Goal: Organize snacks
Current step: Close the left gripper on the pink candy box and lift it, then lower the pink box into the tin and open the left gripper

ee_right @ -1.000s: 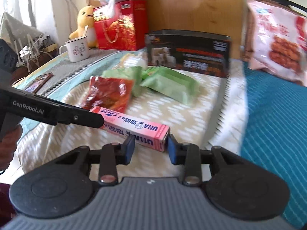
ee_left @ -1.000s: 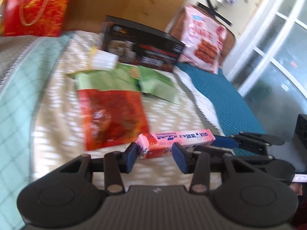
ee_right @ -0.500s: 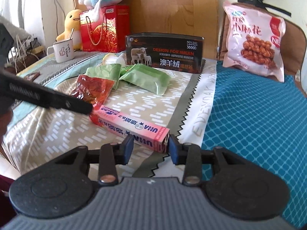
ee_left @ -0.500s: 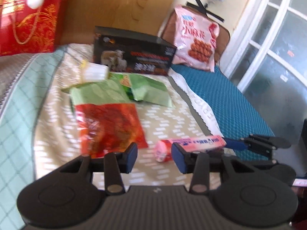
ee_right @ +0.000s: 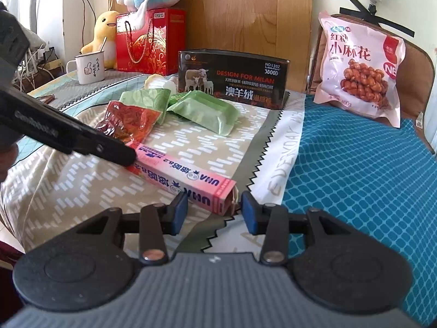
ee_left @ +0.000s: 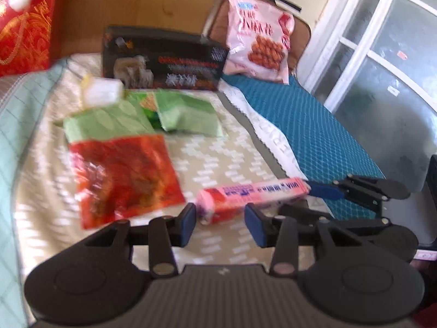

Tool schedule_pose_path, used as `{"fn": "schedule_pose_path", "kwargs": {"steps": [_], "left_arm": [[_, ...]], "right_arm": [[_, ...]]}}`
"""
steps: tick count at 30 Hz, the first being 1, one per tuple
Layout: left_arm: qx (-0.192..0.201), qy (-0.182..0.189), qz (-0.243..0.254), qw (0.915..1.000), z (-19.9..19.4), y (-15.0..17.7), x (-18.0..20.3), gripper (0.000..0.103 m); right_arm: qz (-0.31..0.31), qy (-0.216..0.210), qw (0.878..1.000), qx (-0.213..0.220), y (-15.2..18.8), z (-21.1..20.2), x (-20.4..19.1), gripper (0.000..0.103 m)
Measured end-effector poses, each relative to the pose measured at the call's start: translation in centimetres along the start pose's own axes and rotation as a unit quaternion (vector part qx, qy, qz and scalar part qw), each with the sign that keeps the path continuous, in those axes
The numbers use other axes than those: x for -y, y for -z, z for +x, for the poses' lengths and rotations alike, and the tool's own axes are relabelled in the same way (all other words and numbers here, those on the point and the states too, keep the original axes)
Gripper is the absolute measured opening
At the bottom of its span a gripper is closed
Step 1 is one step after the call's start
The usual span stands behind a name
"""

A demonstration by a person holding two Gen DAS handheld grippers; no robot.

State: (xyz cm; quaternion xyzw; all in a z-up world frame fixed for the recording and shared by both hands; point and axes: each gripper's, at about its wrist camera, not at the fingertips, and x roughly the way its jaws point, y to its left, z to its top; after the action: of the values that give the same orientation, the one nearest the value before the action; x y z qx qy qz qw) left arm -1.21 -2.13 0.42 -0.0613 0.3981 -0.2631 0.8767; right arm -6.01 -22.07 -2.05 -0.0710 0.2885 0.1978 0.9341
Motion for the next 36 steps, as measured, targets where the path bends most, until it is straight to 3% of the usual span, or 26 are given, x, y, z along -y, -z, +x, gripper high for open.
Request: {"fn": "schedule_pose_path", "kwargs": {"steps": [6,22,33,36], "left_arm": [[0.006,-0.017,0.038,0.9991,0.3,0.3,0.9,0.031],[0.01,-0.066,0.066,0.9955,0.6,0.4,2.3,0.031],[0.01,-0.06,0.056,0.9966,-0.3,0.2,1.8,0.029],[0.038,-0.052,0.063,0.9959,-1.9,-1.7,1.8,0.029]], "right_arm": [[0.007,-0.004,1.0,0.006,0.0,0.2,0.3,0.041],[0.003,-0.009,1.0,0.025,0.2,0.5,0.7,0.041],[-0.005,-0.008,1.0,0.017,-0.2,0.3,0.1,0.039],[-0.025,-0.005,0.999,0.048,-2.3,-0.4,0.3,0.039]]}}
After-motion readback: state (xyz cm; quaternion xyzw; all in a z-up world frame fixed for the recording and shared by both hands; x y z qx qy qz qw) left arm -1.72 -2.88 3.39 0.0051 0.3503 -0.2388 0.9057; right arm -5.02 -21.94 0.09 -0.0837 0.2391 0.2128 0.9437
